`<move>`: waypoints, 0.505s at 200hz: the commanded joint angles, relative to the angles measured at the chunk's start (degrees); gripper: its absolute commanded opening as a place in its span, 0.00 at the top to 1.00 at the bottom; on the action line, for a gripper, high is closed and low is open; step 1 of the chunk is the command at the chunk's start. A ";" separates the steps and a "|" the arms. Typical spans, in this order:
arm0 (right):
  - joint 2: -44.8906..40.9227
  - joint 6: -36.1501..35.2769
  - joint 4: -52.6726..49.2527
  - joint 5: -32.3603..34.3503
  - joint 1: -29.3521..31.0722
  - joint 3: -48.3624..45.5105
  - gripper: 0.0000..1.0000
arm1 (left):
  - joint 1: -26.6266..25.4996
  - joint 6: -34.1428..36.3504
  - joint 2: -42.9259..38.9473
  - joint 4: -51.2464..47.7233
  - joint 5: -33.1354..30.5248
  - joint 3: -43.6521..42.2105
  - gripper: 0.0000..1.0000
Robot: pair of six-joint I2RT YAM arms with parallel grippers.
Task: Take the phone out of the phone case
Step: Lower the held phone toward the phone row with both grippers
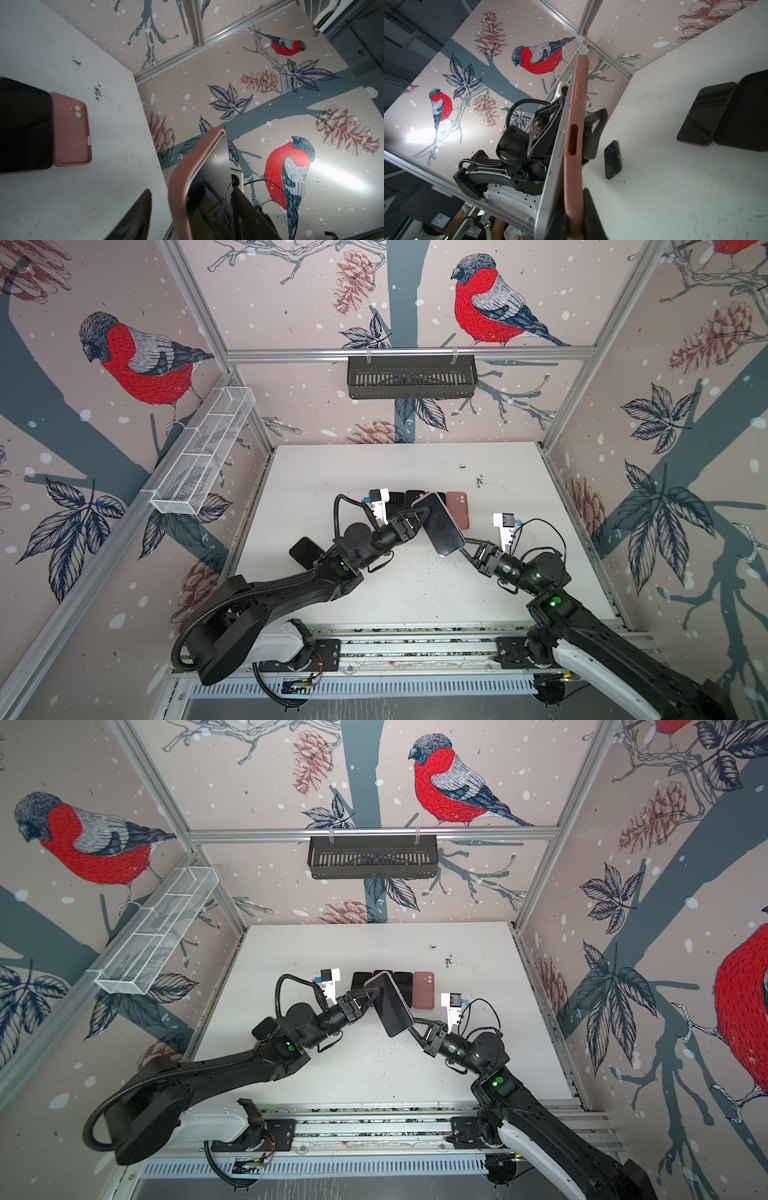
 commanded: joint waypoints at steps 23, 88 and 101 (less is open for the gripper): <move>-4.01 4.44 -3.76 6.80 -0.87 -3.28 1.00 | -0.04 2.83 1.56 -2.59 -3.43 -0.03 0.18; -7.42 8.05 -4.65 9.02 -2.12 -6.66 1.00 | -2.41 14.80 -8.46 -19.99 -14.68 0.82 0.09; -7.39 8.07 -5.12 9.20 -2.20 -6.55 1.00 | -4.00 18.67 -10.04 -22.23 -16.22 1.76 0.09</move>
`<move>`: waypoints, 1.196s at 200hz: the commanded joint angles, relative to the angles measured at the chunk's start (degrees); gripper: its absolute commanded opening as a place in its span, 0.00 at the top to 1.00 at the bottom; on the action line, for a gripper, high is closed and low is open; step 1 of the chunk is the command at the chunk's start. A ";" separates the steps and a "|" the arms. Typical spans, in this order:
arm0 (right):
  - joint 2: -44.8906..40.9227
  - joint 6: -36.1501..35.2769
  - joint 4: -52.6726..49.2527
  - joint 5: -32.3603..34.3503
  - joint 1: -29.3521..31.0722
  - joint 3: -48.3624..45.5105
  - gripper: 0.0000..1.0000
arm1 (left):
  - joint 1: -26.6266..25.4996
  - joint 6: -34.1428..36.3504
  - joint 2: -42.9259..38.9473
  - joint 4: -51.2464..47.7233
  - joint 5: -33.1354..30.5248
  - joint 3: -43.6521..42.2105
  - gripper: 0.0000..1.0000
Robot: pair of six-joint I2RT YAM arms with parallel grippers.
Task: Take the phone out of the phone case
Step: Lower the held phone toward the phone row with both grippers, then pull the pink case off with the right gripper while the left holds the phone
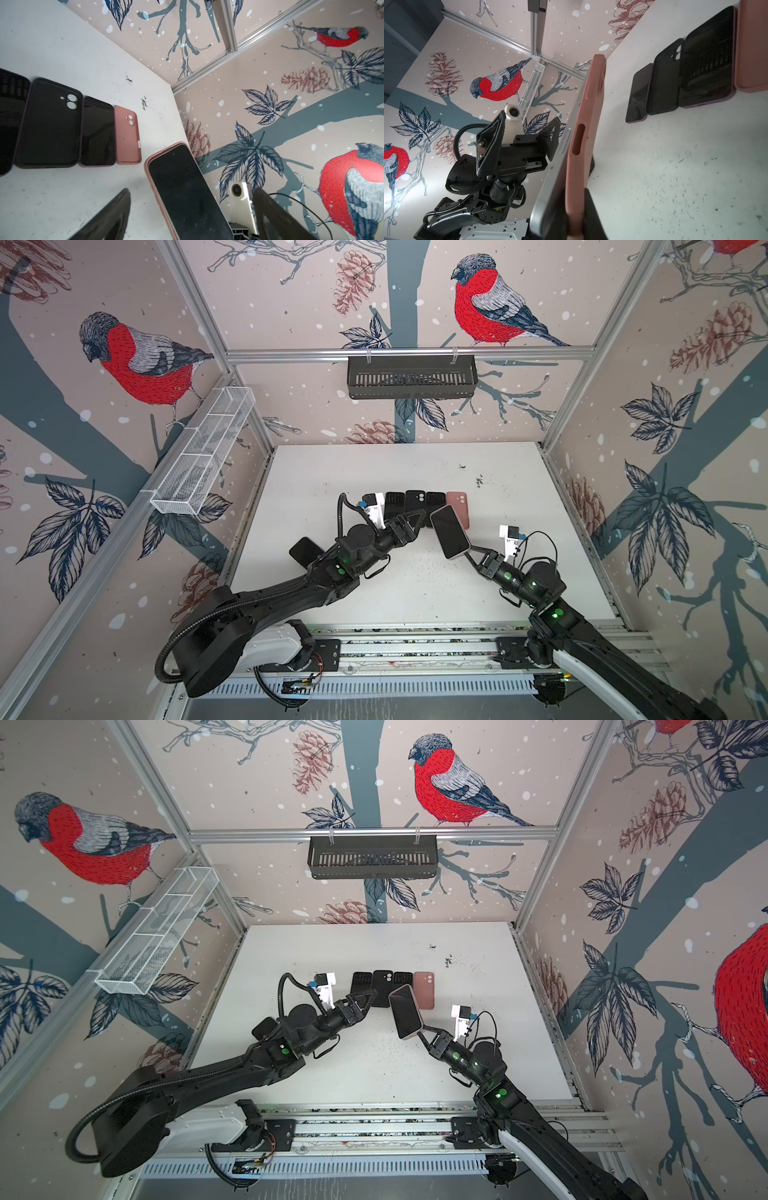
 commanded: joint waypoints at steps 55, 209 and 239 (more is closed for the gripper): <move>-0.09 1.52 2.77 1.88 -0.14 -0.75 1.00 | -20.10 35.91 -1.32 -24.88 -18.40 14.18 0.10; -2.20 2.22 1.81 1.86 0.29 -0.70 1.00 | -29.24 44.69 18.64 -39.84 -39.49 28.47 0.20; -2.22 2.13 2.00 2.05 0.95 -0.76 1.00 | -29.25 44.48 19.87 -39.37 -44.02 28.97 0.25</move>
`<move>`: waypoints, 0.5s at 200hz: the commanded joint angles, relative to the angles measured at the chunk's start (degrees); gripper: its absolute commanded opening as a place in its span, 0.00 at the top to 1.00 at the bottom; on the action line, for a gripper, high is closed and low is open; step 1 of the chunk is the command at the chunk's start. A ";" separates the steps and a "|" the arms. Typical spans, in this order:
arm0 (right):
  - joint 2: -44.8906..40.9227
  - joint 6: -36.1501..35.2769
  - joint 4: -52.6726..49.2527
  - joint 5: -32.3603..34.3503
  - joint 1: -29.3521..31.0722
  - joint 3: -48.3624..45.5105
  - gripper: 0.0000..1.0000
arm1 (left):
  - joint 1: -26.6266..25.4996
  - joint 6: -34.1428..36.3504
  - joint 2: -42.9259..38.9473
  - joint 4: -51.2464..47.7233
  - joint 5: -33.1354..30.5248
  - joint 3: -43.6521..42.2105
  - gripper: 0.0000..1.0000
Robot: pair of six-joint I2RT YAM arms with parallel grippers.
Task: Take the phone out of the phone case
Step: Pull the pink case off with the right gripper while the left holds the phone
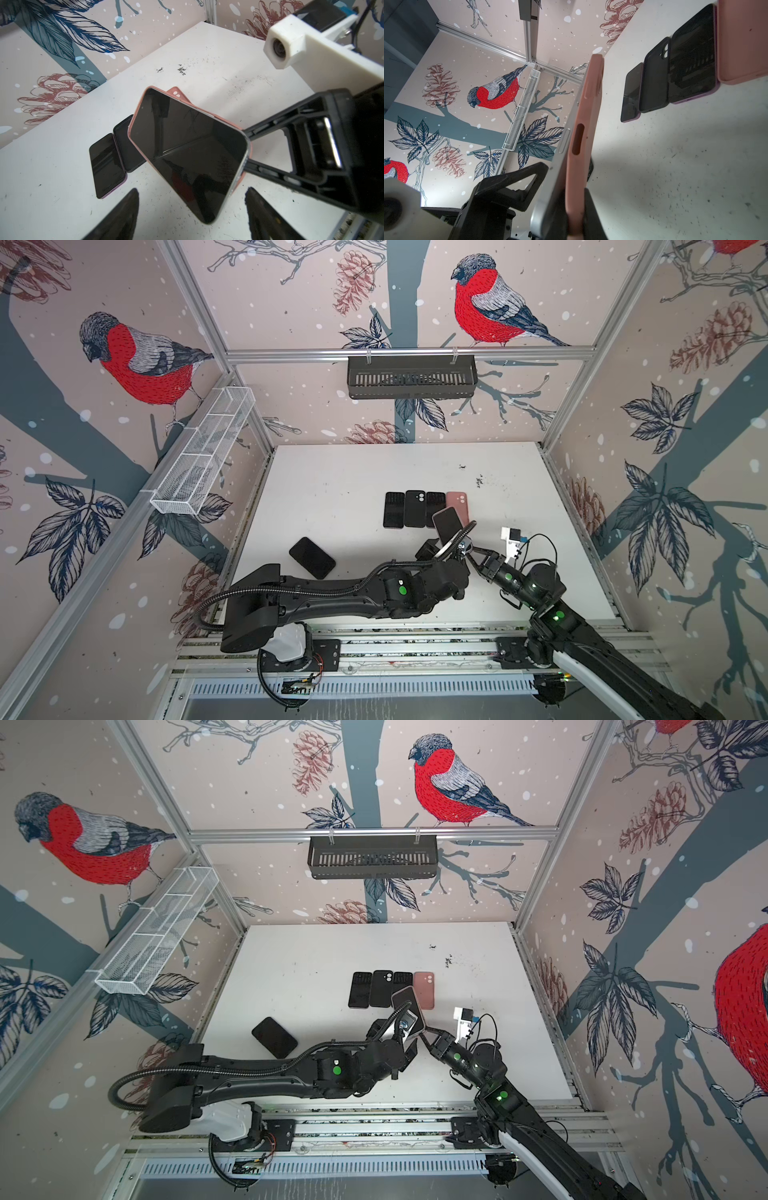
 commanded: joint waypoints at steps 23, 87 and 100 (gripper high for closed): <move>-0.12 0.21 4.28 0.15 1.03 0.01 1.00 | 0.06 -0.54 1.73 1.42 -10.47 1.48 0.30; -0.20 0.34 4.68 0.28 1.92 -0.61 1.00 | 0.06 1.38 4.00 2.46 -10.17 2.77 0.48; -0.19 0.34 4.70 0.26 1.92 -0.70 1.00 | 0.07 1.92 4.78 2.93 -8.87 2.85 0.52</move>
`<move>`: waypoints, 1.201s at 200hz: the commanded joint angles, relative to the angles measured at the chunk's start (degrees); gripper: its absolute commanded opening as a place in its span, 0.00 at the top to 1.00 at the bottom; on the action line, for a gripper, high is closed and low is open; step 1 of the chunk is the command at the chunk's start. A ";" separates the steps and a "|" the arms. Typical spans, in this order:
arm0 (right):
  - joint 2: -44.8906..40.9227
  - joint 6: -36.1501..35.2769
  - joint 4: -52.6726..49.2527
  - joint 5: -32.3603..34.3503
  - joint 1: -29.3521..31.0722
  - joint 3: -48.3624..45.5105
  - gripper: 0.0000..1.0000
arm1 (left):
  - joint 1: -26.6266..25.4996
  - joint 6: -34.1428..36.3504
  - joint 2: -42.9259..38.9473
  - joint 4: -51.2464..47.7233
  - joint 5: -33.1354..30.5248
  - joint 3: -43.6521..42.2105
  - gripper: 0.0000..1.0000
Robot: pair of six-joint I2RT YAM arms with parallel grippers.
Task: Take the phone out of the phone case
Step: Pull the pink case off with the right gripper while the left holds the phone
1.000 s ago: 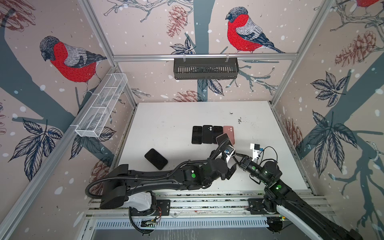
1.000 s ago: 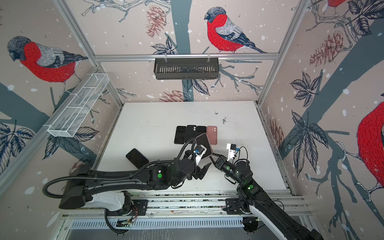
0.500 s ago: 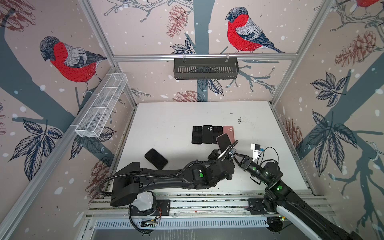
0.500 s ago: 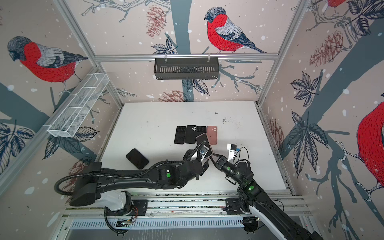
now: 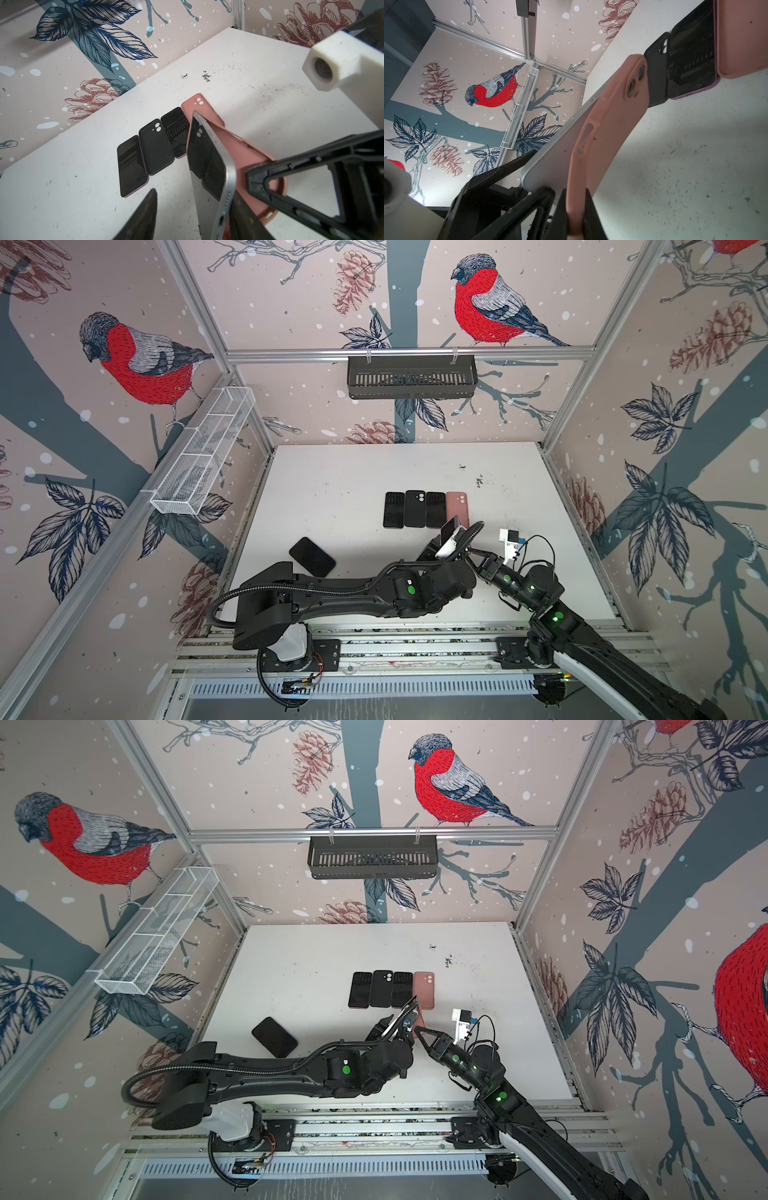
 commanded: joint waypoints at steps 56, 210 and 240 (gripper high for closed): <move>-0.87 0.52 4.28 -1.00 0.26 -0.93 1.00 | 0.04 3.58 0.18 4.81 4.26 -1.01 0.87; -10.58 2.62 -9.00 4.44 0.26 -6.26 1.00 | -7.53 17.39 -18.92 4.24 -14.47 -14.17 1.00; -10.86 3.12 -9.18 4.50 0.26 -7.04 1.00 | -8.34 20.80 -26.71 6.52 -14.07 -19.74 0.99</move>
